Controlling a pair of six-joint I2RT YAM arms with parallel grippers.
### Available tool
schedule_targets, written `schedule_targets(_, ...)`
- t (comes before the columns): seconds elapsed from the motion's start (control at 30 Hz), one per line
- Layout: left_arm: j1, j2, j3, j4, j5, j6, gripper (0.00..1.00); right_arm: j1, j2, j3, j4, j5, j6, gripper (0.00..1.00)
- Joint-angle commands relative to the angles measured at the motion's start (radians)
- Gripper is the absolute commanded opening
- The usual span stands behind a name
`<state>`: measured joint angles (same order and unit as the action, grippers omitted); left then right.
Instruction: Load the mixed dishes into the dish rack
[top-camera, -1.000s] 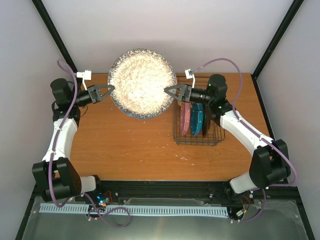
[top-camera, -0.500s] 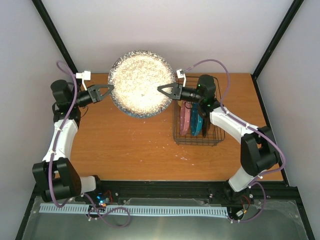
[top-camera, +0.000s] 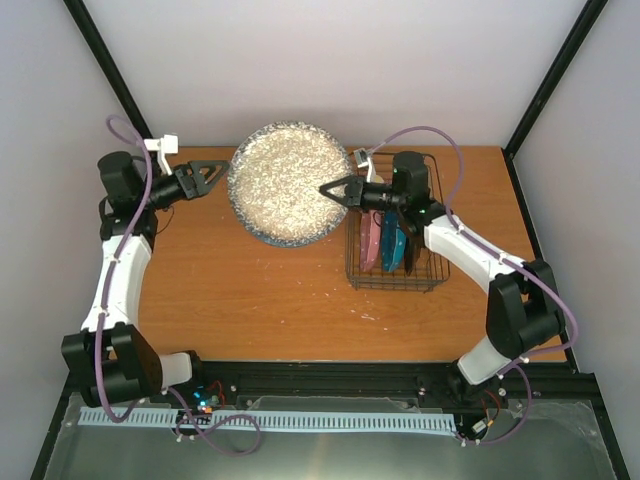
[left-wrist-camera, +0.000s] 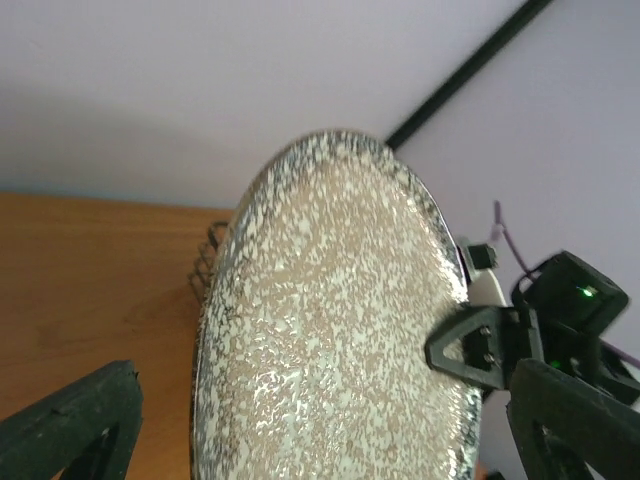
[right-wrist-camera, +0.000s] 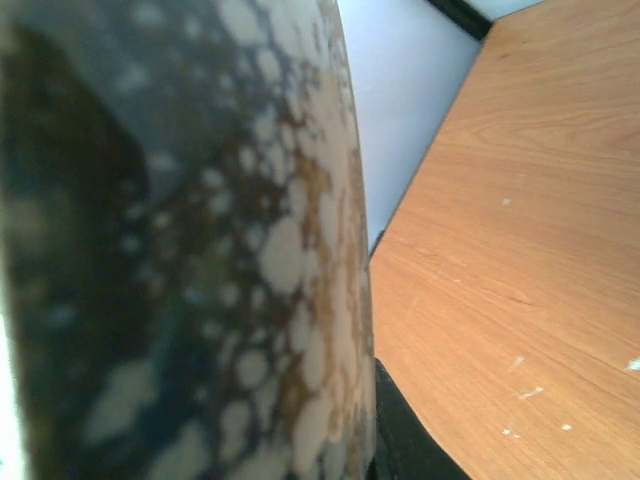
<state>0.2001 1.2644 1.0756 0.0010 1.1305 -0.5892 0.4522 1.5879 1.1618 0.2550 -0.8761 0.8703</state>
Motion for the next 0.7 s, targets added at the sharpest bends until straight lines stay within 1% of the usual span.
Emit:
schedule_targets(0.0, -0.004, -0.097, 0.074, -0.1, -0.241, 0.12, 1.0, -0.035, -0.138, 0.045, 0.057, 0.073, -0.076, 0.03)
schedule_targets(0.03, -0.003, -0.123, 0.069, -0.099, -0.33, 0.126, 1.0, -0.039, -0.148, 0.054, 0.034, 0.088, -0.092, 0.03)
schedule_targets(0.17, -0.001, -0.23, 0.038, -0.09, -0.56, 0.155, 1.0, -0.044, -0.192, 0.128, -0.14, 0.202, -0.227, 0.03)
schedule_targets(0.23, -0.002, -0.262, 0.028, -0.108, -0.652, 0.174, 1.0, -0.044, -0.22, 0.173, -0.226, 0.285, -0.294, 0.03)
schedule_targets(0.3, -0.001, -0.278, 0.023, -0.134, -0.707, 0.204, 1.0, -0.044, -0.25, 0.213, -0.311, 0.383, -0.362, 0.03)
schedule_targets(0.43, -0.002, -0.287, 0.009, -0.154, -0.74, 0.24, 1.0, -0.045, -0.339, 0.267, -0.449, 0.62, -0.482, 0.03)
schedule_targets(0.47, -0.002, -0.287, 0.003, -0.154, -0.742, 0.241, 1.0, -0.044, -0.363, 0.274, -0.49, 0.704, -0.511, 0.03)
schedule_targets(0.67, -0.002, -0.268, -0.028, -0.133, -0.726, 0.236, 1.0, -0.044, -0.535, 0.264, -0.617, 1.049, -0.643, 0.03)
